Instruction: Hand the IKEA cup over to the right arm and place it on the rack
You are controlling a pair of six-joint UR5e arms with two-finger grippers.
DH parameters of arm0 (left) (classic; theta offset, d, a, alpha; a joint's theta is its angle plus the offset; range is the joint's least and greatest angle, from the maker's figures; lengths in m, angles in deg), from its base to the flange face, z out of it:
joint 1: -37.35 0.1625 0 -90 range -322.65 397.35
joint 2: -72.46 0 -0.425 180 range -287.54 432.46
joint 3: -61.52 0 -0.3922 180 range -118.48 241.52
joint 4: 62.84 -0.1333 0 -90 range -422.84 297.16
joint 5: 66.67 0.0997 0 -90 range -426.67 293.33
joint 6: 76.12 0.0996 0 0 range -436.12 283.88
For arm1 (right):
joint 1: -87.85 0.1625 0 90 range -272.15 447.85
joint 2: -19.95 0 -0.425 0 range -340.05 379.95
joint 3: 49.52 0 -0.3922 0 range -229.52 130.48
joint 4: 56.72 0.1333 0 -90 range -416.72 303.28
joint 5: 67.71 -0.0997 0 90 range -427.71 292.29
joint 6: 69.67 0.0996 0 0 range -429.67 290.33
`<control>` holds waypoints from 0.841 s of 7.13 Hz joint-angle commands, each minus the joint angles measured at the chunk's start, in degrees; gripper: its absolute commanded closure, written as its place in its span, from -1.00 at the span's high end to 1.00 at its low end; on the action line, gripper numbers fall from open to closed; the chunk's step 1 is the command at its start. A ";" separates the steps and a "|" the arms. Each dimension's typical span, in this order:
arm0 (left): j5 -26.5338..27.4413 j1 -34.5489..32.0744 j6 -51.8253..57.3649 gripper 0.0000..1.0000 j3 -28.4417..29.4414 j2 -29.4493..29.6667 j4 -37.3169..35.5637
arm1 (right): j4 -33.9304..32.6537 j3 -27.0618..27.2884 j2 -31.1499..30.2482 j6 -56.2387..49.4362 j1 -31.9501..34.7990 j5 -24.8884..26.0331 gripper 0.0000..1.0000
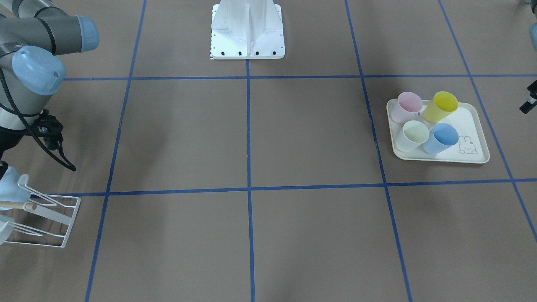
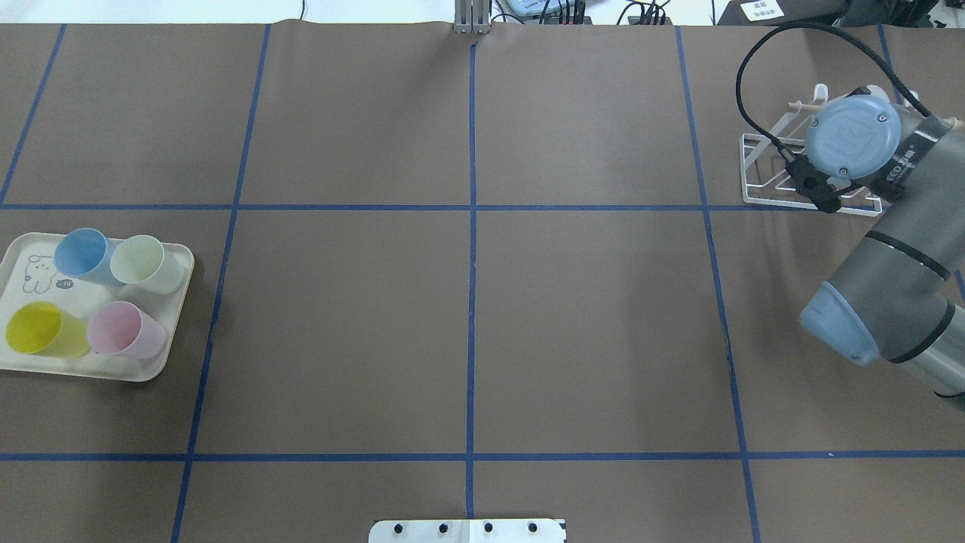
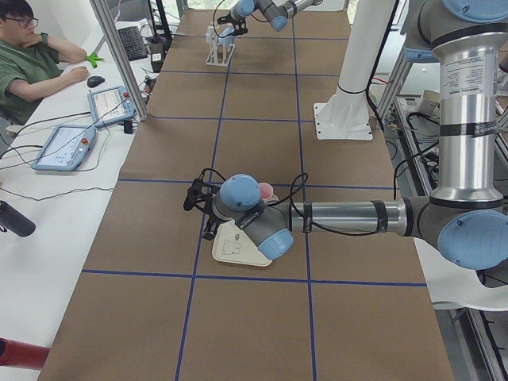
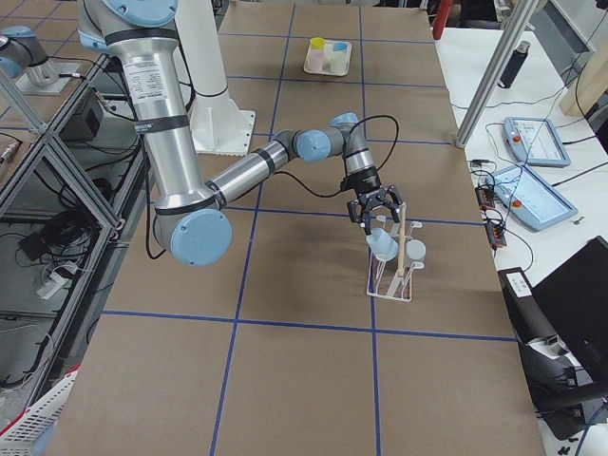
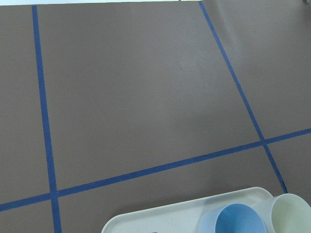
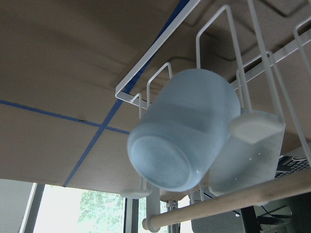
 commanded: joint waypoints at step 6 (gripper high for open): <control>0.26 0.09 0.07 1.00 -0.36 -0.62 0.31 | 0.18 10.73 7.04 40.95 -1.14 -18.31 0.98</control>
